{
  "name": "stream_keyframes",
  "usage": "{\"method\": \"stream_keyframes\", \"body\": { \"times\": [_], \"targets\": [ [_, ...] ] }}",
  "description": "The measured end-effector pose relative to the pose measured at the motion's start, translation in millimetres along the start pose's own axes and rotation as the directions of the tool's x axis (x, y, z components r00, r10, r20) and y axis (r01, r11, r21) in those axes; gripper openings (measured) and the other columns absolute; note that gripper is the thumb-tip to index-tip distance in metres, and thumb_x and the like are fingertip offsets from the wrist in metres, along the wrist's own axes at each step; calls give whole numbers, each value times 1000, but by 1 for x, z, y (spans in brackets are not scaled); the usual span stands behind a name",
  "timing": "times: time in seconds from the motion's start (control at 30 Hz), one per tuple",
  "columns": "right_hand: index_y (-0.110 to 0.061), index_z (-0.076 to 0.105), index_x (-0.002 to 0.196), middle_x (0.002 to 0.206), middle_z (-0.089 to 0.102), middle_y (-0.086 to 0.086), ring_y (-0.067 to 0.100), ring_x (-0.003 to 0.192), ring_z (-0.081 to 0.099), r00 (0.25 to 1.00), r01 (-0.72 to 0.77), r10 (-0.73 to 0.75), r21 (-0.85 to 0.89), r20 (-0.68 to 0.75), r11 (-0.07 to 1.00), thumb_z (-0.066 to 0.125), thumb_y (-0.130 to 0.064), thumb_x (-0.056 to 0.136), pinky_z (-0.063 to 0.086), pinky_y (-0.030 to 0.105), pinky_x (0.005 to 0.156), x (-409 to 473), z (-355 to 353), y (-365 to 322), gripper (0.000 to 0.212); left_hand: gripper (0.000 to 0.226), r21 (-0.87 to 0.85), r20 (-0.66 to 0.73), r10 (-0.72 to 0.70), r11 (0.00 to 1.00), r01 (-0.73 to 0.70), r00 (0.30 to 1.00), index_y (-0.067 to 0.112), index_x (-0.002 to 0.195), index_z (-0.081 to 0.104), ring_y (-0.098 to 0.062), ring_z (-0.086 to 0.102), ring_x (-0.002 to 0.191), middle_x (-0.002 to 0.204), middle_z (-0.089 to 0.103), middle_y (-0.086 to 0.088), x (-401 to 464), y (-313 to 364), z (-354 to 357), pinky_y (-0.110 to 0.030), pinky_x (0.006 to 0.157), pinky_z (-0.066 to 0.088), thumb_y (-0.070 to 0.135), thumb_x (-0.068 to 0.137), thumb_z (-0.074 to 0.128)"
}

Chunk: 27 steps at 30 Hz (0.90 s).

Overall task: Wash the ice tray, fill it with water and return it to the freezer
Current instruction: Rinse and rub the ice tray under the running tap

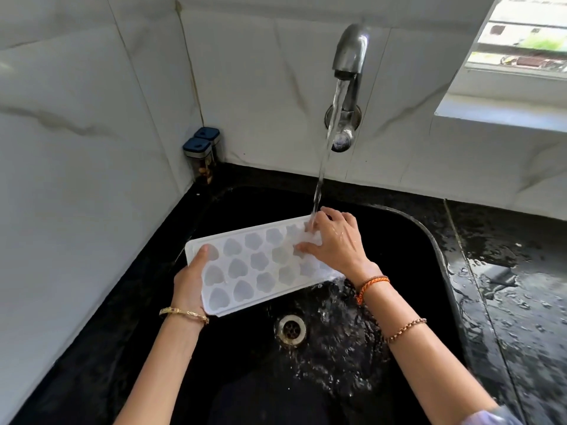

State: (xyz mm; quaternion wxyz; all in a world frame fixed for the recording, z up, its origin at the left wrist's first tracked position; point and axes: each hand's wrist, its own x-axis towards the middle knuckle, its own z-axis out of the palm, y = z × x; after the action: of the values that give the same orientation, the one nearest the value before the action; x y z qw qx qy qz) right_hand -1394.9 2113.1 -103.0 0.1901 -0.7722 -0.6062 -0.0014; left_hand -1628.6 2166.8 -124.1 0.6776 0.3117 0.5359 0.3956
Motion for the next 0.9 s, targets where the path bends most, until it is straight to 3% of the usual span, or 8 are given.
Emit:
{"method": "stream_keyframes", "body": {
  "times": [0.07,0.2,0.3,0.37,0.47,0.53,0.77,0.9],
  "targets": [
    [-10,53,105,117,60,5,24,125,43,1000,16,-16,-14,20,1000,63,-46,80,20,35,103,-3,2,-3,44,24,9,2,2,1000,-2,1000,14,87,64,-28,65,81,91,68,-11,-1,2,1,-42,78,53,37,86,59],
    [-12,63,100,104,68,2,22,113,54,990,-44,53,77,-127,996,75,-36,71,28,33,94,-13,-2,-11,40,21,-26,7,-24,999,24,1000,13,88,64,-29,65,82,93,67,-12,-5,1,6,-45,81,53,34,87,59],
    [-13,70,93,90,73,3,29,102,62,962,107,-121,-69,-245,992,82,-10,57,44,40,86,-22,-1,-19,38,20,-41,30,-17,999,18,999,13,88,65,-27,66,78,90,68,-11,-10,1,12,-38,69,54,32,87,60],
    [-15,70,96,86,73,2,29,100,61,962,138,-159,-109,-222,984,77,-2,60,45,40,84,-25,2,-20,39,21,-46,44,-18,999,20,999,13,89,65,-27,66,78,88,69,-11,-12,2,15,-37,67,54,32,87,60],
    [-17,52,124,118,64,6,26,127,40,989,111,-119,-89,-86,990,60,-9,82,27,37,100,-23,1,-14,43,21,-45,55,-7,999,9,998,12,90,65,-28,66,78,89,69,-11,-15,4,17,-38,68,54,32,87,59],
    [-19,43,131,133,52,7,22,131,34,991,132,-135,-114,-20,985,56,-14,86,18,33,105,-18,0,-8,47,20,-31,69,4,1000,-2,998,12,89,64,-28,65,79,89,68,-11,-17,7,19,-39,71,54,32,88,59],
    [-16,68,100,102,67,5,24,98,58,979,-31,33,10,-200,999,74,-22,71,26,27,91,-19,-10,-4,30,22,-15,100,-7,1000,8,995,11,93,65,-32,64,87,97,67,-14,-19,11,19,-48,84,51,32,88,59],
    [-18,55,119,116,63,2,19,122,44,993,105,-110,-89,-52,991,65,-20,79,22,30,94,-18,-8,-6,41,22,-28,115,-12,999,16,993,12,93,65,-30,65,84,94,68,-12,-19,9,21,-42,76,53,32,88,58]
  ]
}}
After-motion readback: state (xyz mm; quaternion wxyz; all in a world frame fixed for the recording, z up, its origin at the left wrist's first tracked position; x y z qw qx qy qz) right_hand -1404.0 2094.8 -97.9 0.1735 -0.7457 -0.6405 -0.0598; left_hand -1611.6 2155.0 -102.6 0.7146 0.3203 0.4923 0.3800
